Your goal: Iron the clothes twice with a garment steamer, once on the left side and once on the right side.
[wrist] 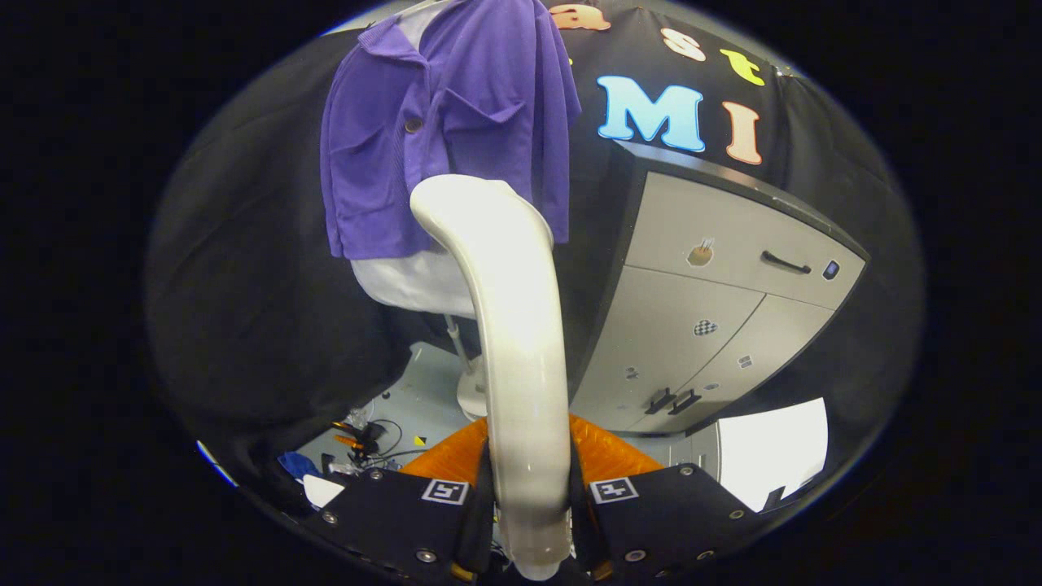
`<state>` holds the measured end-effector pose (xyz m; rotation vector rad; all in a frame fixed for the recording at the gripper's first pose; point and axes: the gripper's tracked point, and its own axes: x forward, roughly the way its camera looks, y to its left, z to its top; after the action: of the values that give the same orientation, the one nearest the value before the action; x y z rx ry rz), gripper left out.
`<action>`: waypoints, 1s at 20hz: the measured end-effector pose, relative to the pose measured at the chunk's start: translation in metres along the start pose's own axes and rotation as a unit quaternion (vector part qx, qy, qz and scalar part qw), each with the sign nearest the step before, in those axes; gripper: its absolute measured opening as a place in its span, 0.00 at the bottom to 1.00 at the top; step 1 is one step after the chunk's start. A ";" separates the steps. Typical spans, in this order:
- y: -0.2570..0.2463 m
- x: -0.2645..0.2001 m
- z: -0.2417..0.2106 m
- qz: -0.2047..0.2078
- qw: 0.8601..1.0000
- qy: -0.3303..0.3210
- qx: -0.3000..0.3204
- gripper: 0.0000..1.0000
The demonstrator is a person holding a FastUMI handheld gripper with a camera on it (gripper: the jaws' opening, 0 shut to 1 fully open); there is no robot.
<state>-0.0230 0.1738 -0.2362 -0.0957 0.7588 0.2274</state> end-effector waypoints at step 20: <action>0.102 -0.086 0.253 0.053 0.966 -0.253 -0.028 0.39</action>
<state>0.0620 0.3003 0.0057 -0.0479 0.2487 0.3580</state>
